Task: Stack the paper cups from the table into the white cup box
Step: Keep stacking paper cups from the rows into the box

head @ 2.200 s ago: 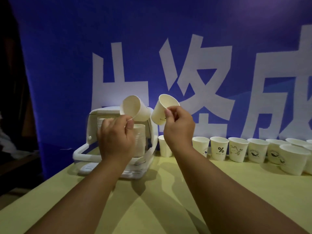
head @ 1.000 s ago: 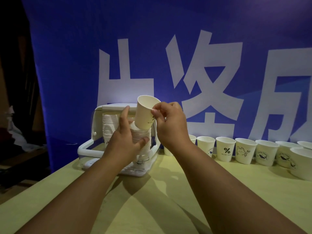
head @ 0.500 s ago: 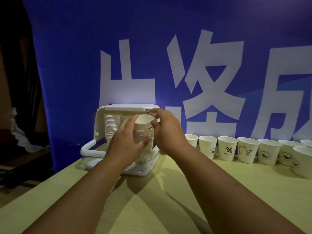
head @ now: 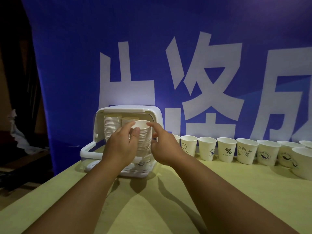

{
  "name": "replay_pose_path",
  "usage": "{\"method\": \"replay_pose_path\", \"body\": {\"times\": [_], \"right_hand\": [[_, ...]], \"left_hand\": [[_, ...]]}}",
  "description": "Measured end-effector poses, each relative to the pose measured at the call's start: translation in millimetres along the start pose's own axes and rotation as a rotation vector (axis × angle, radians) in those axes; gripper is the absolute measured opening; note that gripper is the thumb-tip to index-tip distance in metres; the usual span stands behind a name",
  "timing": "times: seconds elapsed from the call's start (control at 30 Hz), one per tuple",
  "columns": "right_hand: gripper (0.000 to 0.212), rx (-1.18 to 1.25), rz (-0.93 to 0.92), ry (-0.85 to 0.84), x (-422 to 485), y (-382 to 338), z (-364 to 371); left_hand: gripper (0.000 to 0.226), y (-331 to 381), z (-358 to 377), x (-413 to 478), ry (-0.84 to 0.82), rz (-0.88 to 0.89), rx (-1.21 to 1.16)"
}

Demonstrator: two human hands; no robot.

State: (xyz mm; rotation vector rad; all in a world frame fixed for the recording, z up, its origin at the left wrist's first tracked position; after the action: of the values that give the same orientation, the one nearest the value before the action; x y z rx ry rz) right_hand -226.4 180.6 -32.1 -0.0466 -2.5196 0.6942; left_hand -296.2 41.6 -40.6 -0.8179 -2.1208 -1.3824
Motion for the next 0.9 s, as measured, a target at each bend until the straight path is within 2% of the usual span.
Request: {"method": "replay_pose_path", "body": {"times": [0.23, 0.37, 0.47, 0.57, 0.67, 0.77, 0.9], "right_hand": [[0.081, 0.038, -0.01, -0.003, 3, 3, 7], [0.093, 0.036, -0.016, -0.079, 1, 9, 19], [0.101, 0.033, -0.015, -0.128, 1, 11, 26], [0.105, 0.032, -0.013, -0.098, 3, 12, 27], [0.102, 0.066, 0.006, -0.056, 4, 16, 26], [0.091, 0.049, 0.018, -0.064, 3, 21, 27], [0.086, -0.059, 0.0, -0.104, 4, 23, 32]], "left_hand": [[0.03, 5, 3, 2, 0.035, 0.027, -0.087], [0.018, -4, 11, 3, -0.017, -0.004, -0.091], [0.018, -10, 12, 3, -0.034, -0.046, -0.108], [0.027, -8, 12, 4, -0.028, -0.047, -0.126], [0.033, -4, 10, 4, 0.028, -0.031, -0.086], [0.031, -3, 9, 4, 0.07, -0.018, -0.084], [0.026, -12, 17, 4, -0.06, 0.0, 0.042]]}}
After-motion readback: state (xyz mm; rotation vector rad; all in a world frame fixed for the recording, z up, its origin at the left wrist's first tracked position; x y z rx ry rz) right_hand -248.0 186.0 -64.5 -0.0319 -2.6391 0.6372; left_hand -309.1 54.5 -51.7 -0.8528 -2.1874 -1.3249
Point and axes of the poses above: each hand's wrist, its own x-axis towards the middle knuckle, its own z-axis out of the palm, y = z × x, the point moved 6 cm from there along x, towards the middle knuckle, and after that the axes turned 13 degrees about -x, right-handed, at the moved point
